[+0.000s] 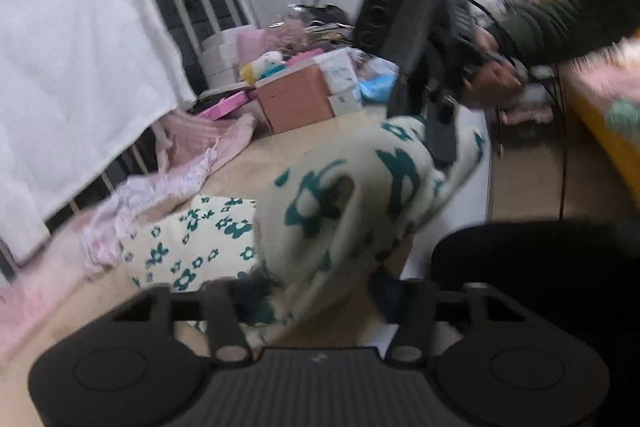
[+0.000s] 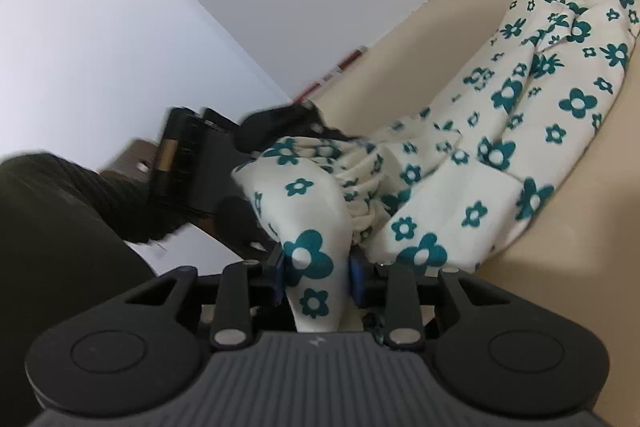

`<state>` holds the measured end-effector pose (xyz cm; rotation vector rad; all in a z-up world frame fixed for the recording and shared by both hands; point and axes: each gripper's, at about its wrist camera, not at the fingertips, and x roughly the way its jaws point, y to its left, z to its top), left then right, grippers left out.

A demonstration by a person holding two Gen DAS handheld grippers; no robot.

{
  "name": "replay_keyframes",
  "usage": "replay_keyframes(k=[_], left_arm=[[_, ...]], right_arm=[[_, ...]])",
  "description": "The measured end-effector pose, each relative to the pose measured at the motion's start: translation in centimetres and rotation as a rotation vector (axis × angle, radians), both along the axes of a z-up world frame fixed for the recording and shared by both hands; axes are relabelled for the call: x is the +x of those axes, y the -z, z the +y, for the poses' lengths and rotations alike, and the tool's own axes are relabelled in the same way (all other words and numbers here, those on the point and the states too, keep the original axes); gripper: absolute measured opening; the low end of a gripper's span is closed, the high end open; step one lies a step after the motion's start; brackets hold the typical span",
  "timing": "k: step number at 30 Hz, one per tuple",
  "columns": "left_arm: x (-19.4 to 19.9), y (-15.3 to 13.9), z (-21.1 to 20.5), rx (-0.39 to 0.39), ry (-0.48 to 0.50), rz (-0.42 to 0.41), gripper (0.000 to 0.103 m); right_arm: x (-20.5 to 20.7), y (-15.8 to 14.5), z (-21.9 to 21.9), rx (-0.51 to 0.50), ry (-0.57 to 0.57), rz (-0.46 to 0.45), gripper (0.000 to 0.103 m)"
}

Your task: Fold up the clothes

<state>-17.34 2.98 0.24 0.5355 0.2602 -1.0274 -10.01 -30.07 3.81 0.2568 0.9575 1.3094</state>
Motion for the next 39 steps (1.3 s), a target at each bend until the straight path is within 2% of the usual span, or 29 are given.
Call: replay_keyframes(k=[3,4,5,7,8,9,14,17,19,21,22,25,27,28,29,32,36,39], left_arm=[[2.0,-0.8,0.2,-0.055,-0.016,0.148,0.023],[2.8,-1.1,0.5,-0.081,-0.034,0.209,0.022],[3.6,-1.3,0.8,-0.108,-0.056,0.277,0.022],[4.7,-1.6,1.2,-0.145,-0.088,0.38,0.022],[5.1,-1.8,1.4,-0.16,-0.102,0.425,0.022],[5.5,-1.9,1.6,-0.173,-0.116,0.466,0.022],[7.0,-2.5,2.7,-0.208,-0.135,0.583,0.022],[7.5,-2.3,3.6,-0.245,-0.106,0.662,0.022],[7.6,-2.3,4.0,-0.251,-0.098,0.693,0.022],[7.4,-2.4,4.2,-0.231,-0.098,0.697,0.022],[7.2,-2.5,4.3,-0.22,-0.097,0.697,0.022],[7.1,-2.7,4.7,-0.206,-0.074,0.73,0.021],[7.1,-2.8,5.0,-0.201,-0.057,0.759,0.021],[7.3,-2.8,5.1,-0.2,-0.049,0.777,0.021],[7.6,-2.7,5.3,-0.204,-0.039,0.807,0.021],[9.2,-2.7,5.7,-0.238,-0.012,0.925,0.022],[12.1,-2.3,6.3,-0.339,-0.068,1.058,0.022],[14.2,-2.3,6.6,-0.4,-0.159,1.099,0.022]], right_arm=[[-0.9,-1.4,-0.6,-0.036,0.058,-0.06,0.046],[-1.6,-2.2,-1.1,-0.043,0.089,-0.108,0.059],[-2.8,-3.0,-1.6,-0.052,0.145,-0.195,0.083],[-5.7,-4.2,-2.6,-0.083,0.296,-0.412,0.101],[-7.2,-4.6,-3.1,-0.086,0.356,-0.507,0.101],[-8.6,-4.4,-3.3,-0.086,0.375,-0.564,0.101],[-13.8,-2.3,-2.1,-0.188,0.259,-0.723,0.102],[-14.4,0.2,-0.7,-0.299,0.311,-0.886,0.099],[-13.8,1.3,0.2,-0.317,0.353,-0.995,0.099],[-12.6,2.1,1.1,-0.279,0.332,-1.042,0.086],[-11.8,2.1,1.6,-0.248,0.293,-1.044,0.074],[-9.8,2.3,2.6,-0.224,0.197,-1.067,0.069],[-8.4,2.1,2.6,-0.196,0.14,-1.011,0.061],[-7.6,2.0,2.6,-0.182,0.102,-0.949,0.045],[-6.5,1.9,2.7,-0.169,0.064,-0.857,0.035],[-2.0,1.5,2.0,-0.078,0.072,-0.448,0.035],[3.1,2.1,0.5,0.038,0.123,-0.06,0.034],[6.4,3.4,-0.5,0.148,0.197,0.206,0.034]])
